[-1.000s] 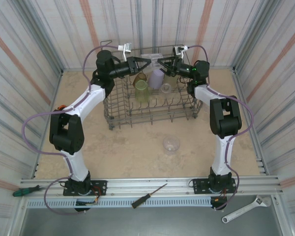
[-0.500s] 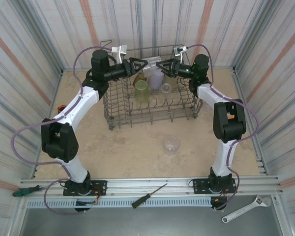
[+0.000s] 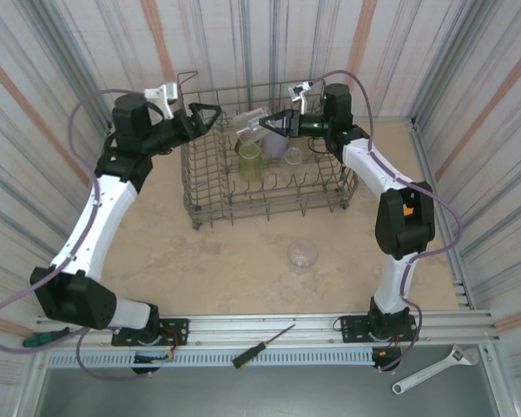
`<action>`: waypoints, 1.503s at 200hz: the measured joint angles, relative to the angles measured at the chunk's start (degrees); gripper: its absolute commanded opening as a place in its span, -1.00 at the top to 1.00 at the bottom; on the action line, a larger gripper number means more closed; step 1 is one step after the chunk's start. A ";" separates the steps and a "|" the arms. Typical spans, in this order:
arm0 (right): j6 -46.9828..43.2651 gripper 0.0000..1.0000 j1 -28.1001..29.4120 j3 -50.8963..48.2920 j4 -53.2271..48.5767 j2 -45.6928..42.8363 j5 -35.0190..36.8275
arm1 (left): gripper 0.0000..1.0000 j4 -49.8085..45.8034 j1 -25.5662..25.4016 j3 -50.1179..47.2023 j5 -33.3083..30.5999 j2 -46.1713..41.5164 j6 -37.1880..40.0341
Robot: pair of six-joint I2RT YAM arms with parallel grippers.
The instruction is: Load the cups into the dish rack
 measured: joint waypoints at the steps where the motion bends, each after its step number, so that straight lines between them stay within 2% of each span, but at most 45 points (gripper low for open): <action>1: -0.39 0.02 0.07 0.20 -0.46 0.00 0.13 | -0.97 -0.22 0.15 -0.09 -0.07 -0.17 0.07; 60: -19.69 0.01 5.64 6.91 -18.45 0.00 6.97 | -0.97 -7.23 5.46 -3.39 -1.70 -3.02 2.29; 106: -30.40 0.01 10.99 8.85 -26.45 0.00 13.90 | -0.97 -13.00 9.94 -3.82 -2.03 -4.39 4.24; 144: -36.09 0.02 13.92 11.39 -31.76 0.09 19.02 | -0.97 -15.08 12.48 -4.81 -2.03 -7.43 5.27; 183: -41.44 0.02 16.94 15.72 -34.10 0.85 22.82 | -0.97 -15.85 12.57 -5.75 -1.62 -7.76 5.66; 237: -47.74 0.05 22.08 20.87 -39.04 6.88 29.22 | -0.97 -17.29 12.66 -6.71 -0.55 -7.76 5.92; 300: -50.97 0.08 23.06 21.18 -39.78 10.01 32.68 | -0.97 -17.44 14.40 -7.48 0.70 -7.78 7.02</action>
